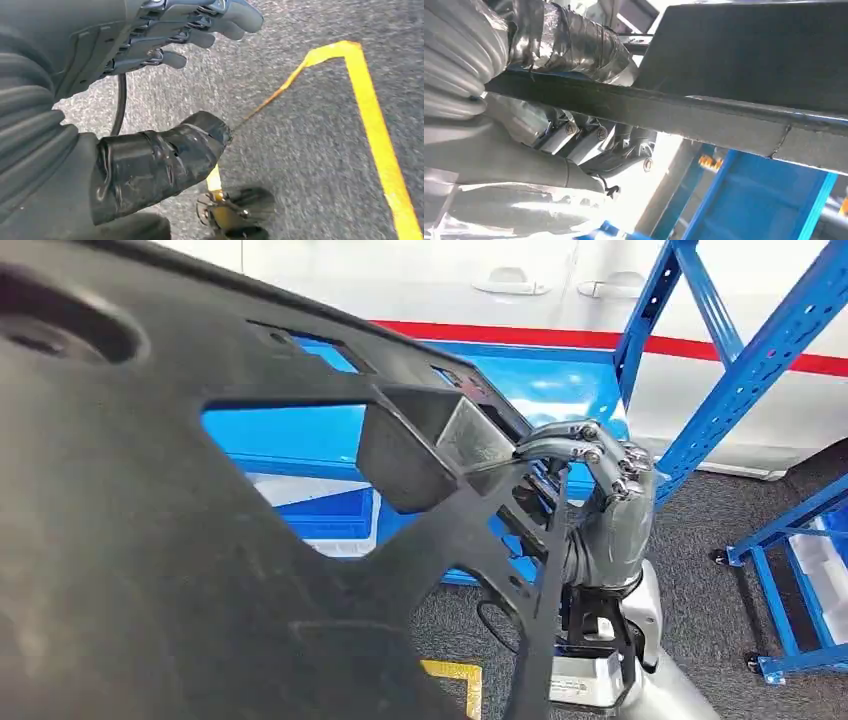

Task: Take the parts from the cabinet and place them on the table.

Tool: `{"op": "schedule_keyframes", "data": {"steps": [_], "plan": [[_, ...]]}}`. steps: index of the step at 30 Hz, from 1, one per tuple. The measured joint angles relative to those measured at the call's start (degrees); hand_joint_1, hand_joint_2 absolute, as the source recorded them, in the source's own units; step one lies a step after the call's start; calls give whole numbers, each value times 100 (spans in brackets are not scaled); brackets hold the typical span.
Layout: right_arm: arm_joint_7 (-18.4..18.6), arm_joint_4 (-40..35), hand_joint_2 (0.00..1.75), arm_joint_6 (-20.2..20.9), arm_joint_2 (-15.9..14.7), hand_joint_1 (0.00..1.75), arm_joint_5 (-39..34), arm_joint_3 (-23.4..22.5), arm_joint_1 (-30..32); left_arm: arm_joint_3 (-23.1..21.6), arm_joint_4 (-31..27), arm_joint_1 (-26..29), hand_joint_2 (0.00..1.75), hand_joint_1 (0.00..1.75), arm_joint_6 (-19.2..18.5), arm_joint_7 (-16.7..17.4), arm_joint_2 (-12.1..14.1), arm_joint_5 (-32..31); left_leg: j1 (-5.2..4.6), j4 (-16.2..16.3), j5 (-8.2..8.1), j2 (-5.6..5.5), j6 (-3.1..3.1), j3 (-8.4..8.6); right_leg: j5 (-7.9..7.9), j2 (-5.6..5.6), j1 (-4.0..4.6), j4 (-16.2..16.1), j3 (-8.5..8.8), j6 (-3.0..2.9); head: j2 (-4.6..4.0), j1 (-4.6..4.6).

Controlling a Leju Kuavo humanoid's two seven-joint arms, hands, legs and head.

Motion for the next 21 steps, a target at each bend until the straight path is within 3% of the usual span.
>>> {"op": "schedule_keyframes", "data": {"steps": [1,2,3,4,5,6,7,8,9,10,11,14,15,16,17,19,21], "plan": [[-14,7,175,37,0,175,-3,0,-8,-2,0,-7,175,0,0,2,2,-2,-22,-51,31,-20,26,16,-150,0,26,139,-68,21,0,15],[-16,13,175,67,-2,175,4,2,-14,-2,0,-20,175,0,-2,7,2,-7,-25,-53,48,-23,50,4,-374,1,28,472,-209,21,0,42],[-16,20,175,87,-2,175,19,2,-14,-2,0,-23,175,0,-6,13,2,-13,-29,-52,50,-31,54,-8,-500,3,32,716,-310,19,0,41],[-16,35,175,122,-2,175,58,18,-8,-7,0,-20,175,0,-17,28,0,-15,-41,-46,54,-56,62,-21,-752,3,34,1341,-578,15,0,46],[-16,44,175,122,-2,175,78,24,0,-7,0,-10,175,0,-20,48,0,-22,-43,-39,55,-79,62,-25,-777,3,35,1552,-667,15,0,41],[-16,53,175,122,-2,175,109,31,5,-7,0,1,175,0,-20,55,2,-32,-43,-27,55,-117,62,-27,-677,3,35,1501,-627,13,0,41],[-10,57,175,120,-2,175,130,39,4,-7,0,5,175,0,-22,68,2,-35,-43,-7,53,-159,60,-29,-465,5,29,1207,-464,5,0,41],[-7,59,175,120,-2,175,130,42,3,-7,0,3,175,0,-31,72,2,-42,-42,11,47,-203,55,-27,-267,15,24,846,-273,-2,0,41],[-7,59,175,120,-2,175,130,42,1,-7,0,-6,175,0,-39,74,0,-48,-41,48,30,-265,42,-29,0,74,12,263,31,-17,0,41],[-7,61,175,120,-2,175,130,42,2,-7,0,-4,175,0,-50,81,0,-48,-26,66,20,-304,24,-55,-114,247,-4,55,159,-48,0,39],[-5,59,175,120,-2,175,130,44,-1,-9,0,-29,175,0,-55,87,2,-50,-78,153,9,-347,-4,-117,-97,323,-8,-90,192,-36,0,41],[1,64,175,120,-2,175,133,52,-2,-11,0,2,175,0,-61,92,4,-50,-20,107,72,-453,-101,-168,-67,229,32,-44,158,-96,0,35],[1,61,175,122,-2,175,133,55,-7,-13,0,8,175,0,-61,94,22,-50,-18,129,40,-437,-120,-191,-36,170,-25,-99,170,-145,0,39],[1,61,175,122,2,175,133,59,-10,-13,0,12,175,0,-61,96,20,-48,-38,221,-30,-238,-173,-232,-26,121,-25,-114,184,-161,0,18],[1,61,175,122,2,175,133,59,-16,-15,0,1,175,0,-66,98,20,-50,-24,499,-214,-138,-211,-363,-22,67,-27,-114,182,-183,0,-7],[4,64,175,122,2,175,122,59,-7,-20,0,-13,175,0,-77,111,20,-50,13,1323,-589,-74,-267,-755,-26,-44,-15,-111,172,-189,0,-15],[1,70,175,122,2,175,102,61,5,-28,0,-9,175,0,-87,122,20,-50,19,1763,-665,-56,-288,-970,-33,-156,-10,-109,172,-197,0,-15]]}}
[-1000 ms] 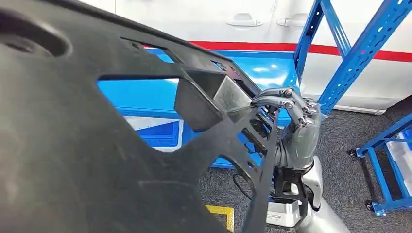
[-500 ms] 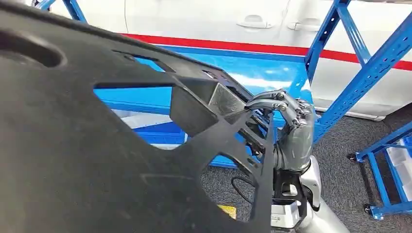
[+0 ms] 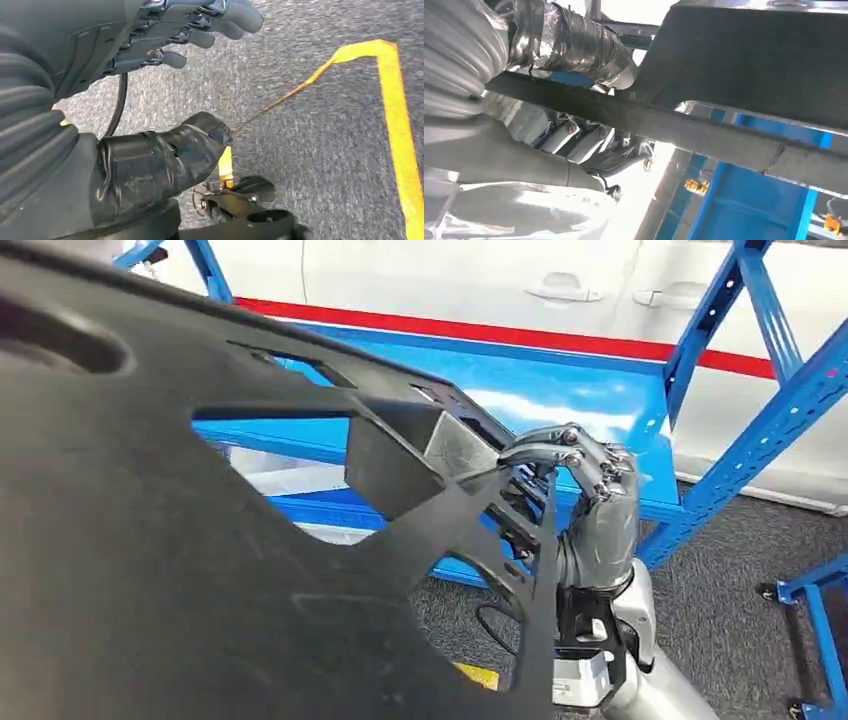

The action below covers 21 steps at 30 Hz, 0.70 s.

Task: Take the parts from the cabinet and place them on the table.

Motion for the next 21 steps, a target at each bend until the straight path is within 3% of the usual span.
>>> {"op": "schedule_keyframes", "data": {"steps": [1,3,4,5,9,10,11,16,18,19,20,21], "plan": [[-2,2,175,0,0,175,-2,2,1,-5,0,11,175,0,0,0,0,2,0,-133,129,6,7,64,-1,-50,2,0,1,0,0,-2],[-15,2,175,0,2,175,-9,4,1,-9,0,15,175,0,2,-28,7,2,-7,-920,568,51,50,473,-7,-132,6,0,9,7,2,-2],[-24,2,175,-6,7,175,-9,4,0,-13,0,5,175,0,2,-42,13,-4,-28,-1500,786,203,98,782,-13,-181,10,-2,22,16,0,-2],[-28,2,175,-13,7,175,-7,4,5,-20,0,-17,175,0,0,-42,15,-35,-108,-1684,675,400,132,860,-18,-219,41,-6,19,36,0,2],[-46,-26,175,-66,4,175,92,11,96,-88,0,-10,175,0,-33,22,35,-201,-135,-1729,740,181,237,821,-2,-390,47,-71,65,148,0,2],[-41,-55,175,-72,-7,175,127,11,128,-101,0,7,175,0,-37,42,42,-243,-60,-1822,799,147,296,883,-81,-270,30,0,35,194,0,18],[-37,-77,175,-81,-7,175,155,11,158,-120,0,3,175,0,-42,57,42,-273,-68,-1847,812,98,318,890,-226,-72,34,173,-30,194,0,42],[-33,-88,175,-87,-11,175,162,11,174,-134,0,-4,175,0,-44,77,44,-293,-69,-1847,814,85,321,885,-335,-19,32,335,-102,190,0,48],[-24,-127,175,-98,-33,175,204,11,248,-182,0,-19,175,0,-52,114,44,-343,-78,-1839,820,0,345,880,-649,78,41,972,-390,185,0,57],[-7,-199,175,-98,-57,175,282,11,393,-254,0,-13,175,0,-70,195,46,-402,-94,-1813,810,-171,359,879,-728,125,52,1577,-711,177,0,50],[4,-251,175,-96,-68,175,326,11,410,-300,0,-12,175,0,-83,210,46,-422,-91,-1748,782,-342,351,879,-166,168,42,762,-354,155,0,66],[13,-267,175,-94,-70,175,328,11,410,-315,0,-15,175,0,-92,214,46,-422,-89,-1715,761,-391,341,878,20,237,34,406,-188,147,0,81]]}}
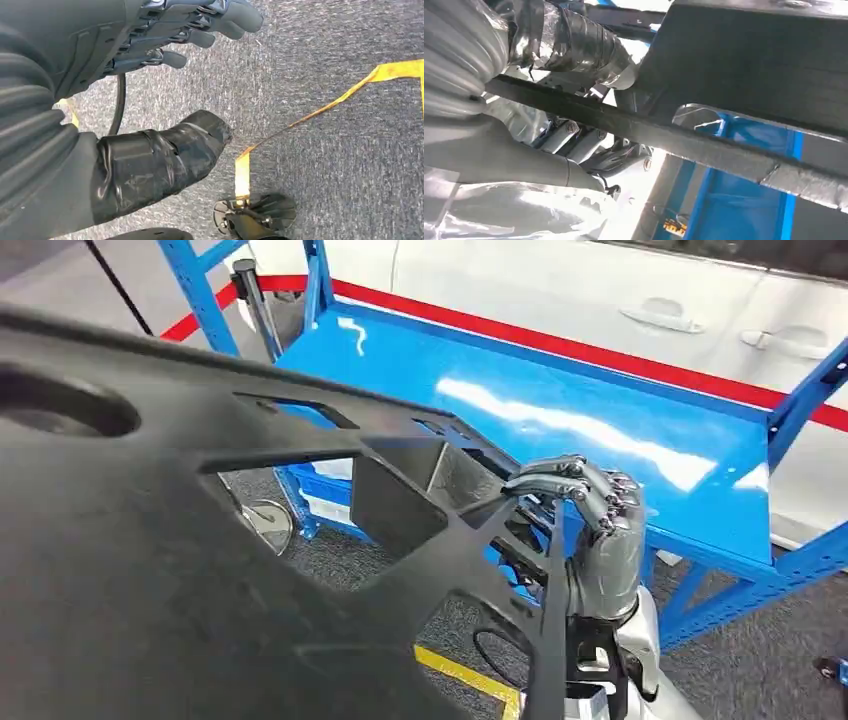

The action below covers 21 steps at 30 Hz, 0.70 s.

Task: Take the parts from the cabinet and place them on the table.

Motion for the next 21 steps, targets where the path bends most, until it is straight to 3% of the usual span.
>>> {"op": "schedule_keyframes", "data": {"steps": [1,2,5,6,7,8,9,11,12,13,14,15,16,17,18,21], "plan": [[7,-20,175,6,-7,175,6,0,12,-19,0,4,175,0,-22,18,0,-7,15,35,-27,-61,-24,-19,-57,253,-24,-250,140,-22,0,31],[13,-26,175,11,-9,175,13,0,11,-26,0,-1,175,0,-31,26,0,-7,4,49,-30,-82,-39,-53,-86,407,-41,-262,137,-15,0,50],[28,-118,175,39,-20,175,17,2,47,-65,0,-3,175,0,-57,59,2,-13,65,63,13,-280,-163,-155,-35,290,28,-323,141,-59,2,75],[35,-125,175,59,-20,175,17,4,46,-78,2,-2,175,0,-57,63,37,-13,66,80,3,-353,-193,-160,9,187,-64,-417,171,-129,0,123],[37,-131,175,63,-17,175,17,4,44,-87,-2,6,175,0,-57,66,27,-13,35,193,-74,-146,-220,-219,15,116,-48,-443,211,-142,0,117],[39,-158,175,63,-17,175,17,4,46,-101,-2,2,175,0,-59,66,22,-17,32,470,-238,50,-255,-335,14,49,-46,-450,220,-151,0,81],[46,-173,175,66,-20,175,17,4,52,-111,-2,-14,175,0,-61,72,22,-20,67,893,-437,192,-290,-541,5,-26,-36,-449,223,-181,0,101],[48,-192,175,72,-20,175,15,4,72,-151,-2,-20,175,0,-81,96,22,-20,107,1592,-664,332,-337,-901,-11,-191,-19,-443,230,-197,0,142],[50,-197,175,74,-20,175,13,4,81,-157,-2,-16,175,0,-85,103,22,-20,106,1655,-647,356,-344,-946,-22,-250,-17,-440,232,-192,0,149],[50,-206,175,77,-20,175,13,4,87,-162,-2,-13,175,0,-96,112,22,-22,106,1531,-524,370,-342,-895,-33,-306,-18,-437,236,-192,0,144],[55,-214,175,79,-20,175,9,4,93,-170,-2,-12,175,0,-101,125,24,-26,104,1126,-269,400,-322,-686,-46,-377,-14,-435,254,-185,0,147],[57,-227,175,81,-20,175,4,4,98,-177,-2,-12,175,0,-107,136,28,-35,99,827,-118,435,-297,-526,-56,-412,-11,-436,271,-181,0,147],[68,-271,175,83,-20,175,4,4,113,-186,-2,-19,175,0,-120,162,35,-83,35,92,101,757,-200,-134,-82,-489,-4,-442,320,-163,0,186],[68,-295,175,76,-22,175,4,4,131,-188,-2,-40,175,0,-131,177,37,-96,-52,-16,22,877,-169,-58,-105,-539,34,-437,319,-126,0,265],[70,-310,175,74,-26,175,4,4,143,-196,-2,-50,175,0,-131,179,37,-118,-58,-14,46,809,-136,-86,-102,-594,23,-445,320,-105,2,309],[68,-324,175,74,-26,175,4,4,162,-227,-2,-23,175,0,-144,197,37,-120,-69,-73,67,634,-80,-88,-113,-752,21,-506,391,-25,0,324]]}}
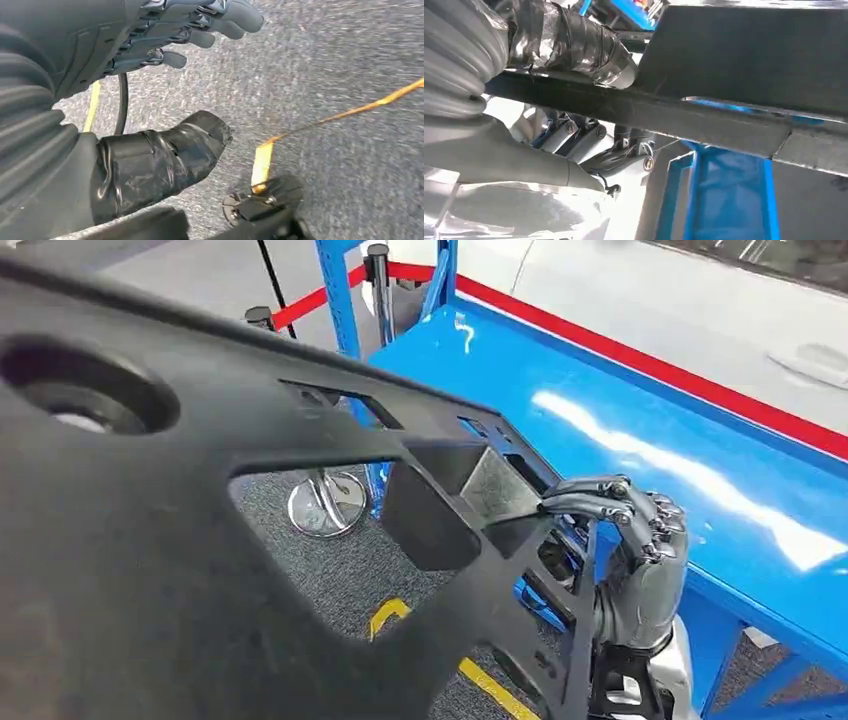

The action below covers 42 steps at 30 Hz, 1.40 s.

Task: Take the parts from the cabinet and place them on the table.

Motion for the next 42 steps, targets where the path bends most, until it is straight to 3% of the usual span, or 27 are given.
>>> {"op": "schedule_keyframes", "data": {"steps": [1,2,3,5,6,8,10,11,12,15,16,18,20,22,23,25,26,27,31,32,34,36,37,39,40,41,42], "plan": [[4,-24,175,0,-7,175,0,0,1,-4,0,24,175,0,-11,11,0,-2,101,-113,58,-47,31,88,-68,92,-16,58,-16,34,0,20],[11,-35,175,0,-9,175,0,-2,13,-7,0,22,175,0,-28,28,2,-4,86,-161,73,-96,39,123,-145,396,-17,181,-40,45,0,57],[13,-52,175,0,-13,175,0,-2,13,-7,0,10,175,0,-48,33,11,-9,88,-165,84,-145,64,123,-364,568,-10,543,-197,25,0,125],[13,-61,175,4,-24,175,-28,-2,46,-20,0,-14,175,0,-96,90,9,-53,85,-154,75,-273,88,117,-764,660,-10,1461,-647,26,0,164],[11,-63,175,15,-24,175,-46,-2,58,-35,0,-15,175,0,-101,105,7,-70,85,-145,71,-336,92,116,-812,663,-10,1712,-789,33,0,162],[-4,-74,175,37,-28,175,-96,-2,56,-52,0,-17,175,0,-92,131,7,-74,107,-90,47,-499,73,119,-470,664,-33,1452,-723,55,0,162],[-2,-94,175,46,-31,175,-94,-2,56,-52,0,-61,175,0,-90,129,9,-90,143,20,-15,-660,12,114,70,779,-100,512,-311,87,0,166],[13,-103,175,44,-33,175,-66,-2,61,-54,0,-93,175,0,-92,129,13,-120,157,79,-53,-722,-31,76,16,1029,-138,277,-179,100,0,177],[20,-131,175,44,-33,175,-28,-2,68,-55,0,-170,175,0,-98,138,20,-129,133,207,-83,-817,-74,-9,-1,1087,-133,191,-185,85,0,214],[46,-168,175,44,-37,175,13,-2,84,-68,0,-209,175,0,-107,146,26,-177,178,142,-13,-942,-151,-63,34,944,-69,228,-198,9,0,254],[48,-175,175,44,-37,175,13,-2,83,-70,0,-211,175,0,-107,153,48,-175,182,160,-37,-948,-162,-106,55,881,-123,207,-189,-31,0,254],[57,-201,175,44,-37,175,13,-2,88,-74,-2,-224,175,0,-107,153,42,-177,137,551,-246,-422,-213,-266,52,781,-99,204,-181,-67,0,249],[74,-216,175,44,-37,175,13,-2,93,-87,-2,-282,175,0,-107,153,42,-177,160,1406,-622,-265,-244,-703,38,634,-54,205,-184,-116,0,317],[74,-216,175,44,-37,175,13,-2,105,-101,-2,-300,175,0,-107,153,42,-177,159,1873,-693,-246,-225,-962,24,486,-19,205,-180,-136,0,323],[74,-219,175,44,-37,175,13,-2,105,-101,-2,-295,175,0,-107,153,42,-177,154,1711,-548,-242,-199,-889,17,425,-3,205,-174,-145,0,323],[76,-232,175,44,-37,175,13,-2,104,-101,-2,-294,175,0,-107,153,44,-177,102,768,-75,-161,-91,-407,0,303,21,203,-151,-149,0,339],[77,-247,175,44,-37,175,13,-2,105,-101,-2,-304,175,0,-107,153,46,-177,38,315,55,15,-19,-160,-9,250,22,195,-133,-145,0,354],[76,-253,175,44,-37,175,15,-2,107,-101,-2,-324,175,0,-107,153,52,-177,-30,187,-49,187,16,-116,-18,209,36,179,-124,-133,0,395],[76,-266,175,26,-37,175,48,-2,113,-101,-2,-335,175,0,-103,136,63,-210,-60,46,32,-56,77,-76,-22,0,41,87,-50,-33,0,452],[81,-282,175,20,-41,175,79,-2,118,-103,-4,-322,175,0,-103,149,59,-240,38,-81,102,-90,87,24,-66,15,64,106,-60,3,0,467],[85,-315,175,-9,-44,175,114,-2,132,-107,-4,-363,175,0,-122,183,57,-299,32,-139,130,-185,133,74,-377,473,49,617,-272,9,-7,592],[83,-326,175,-13,-46,175,118,-2,191,-109,-4,-391,175,0,-160,249,70,-317,32,-119,116,-324,148,66,-724,636,33,1506,-736,26,-2,621],[83,-326,175,-13,-46,175,118,-2,207,-109,-4,-389,175,0,-173,260,72,-319,36,-103,107,-409,147,65,-722,641,20,1736,-887,40,-2,619],[83,-326,175,-15,-46,175,100,-2,197,-109,-4,-362,175,0,-181,275,74,-304,58,-53,77,-561,114,64,-372,651,-14,1404,-779,63,-2,614],[79,-326,175,-15,-46,175,66,-2,192,-109,-4,-347,175,0,-181,273,74,-289,79,1,48,-648,78,64,-77,695,-44,936,-575,80,-2,610],[70,-326,175,-17,-44,175,26,-2,180,-109,-4,-337,175,0,-181,264,74,-253,99,70,6,-732,43,52,179,840,-82,436,-343,105,-2,614],[55,-321,175,-22,-44,175,-13,-2,169,-109,-4,-312,175,0,-170,238,79,-229,105,124,-33,-792,-3,-7,42,1157,-120,322,-262,115,-2,616]]}}
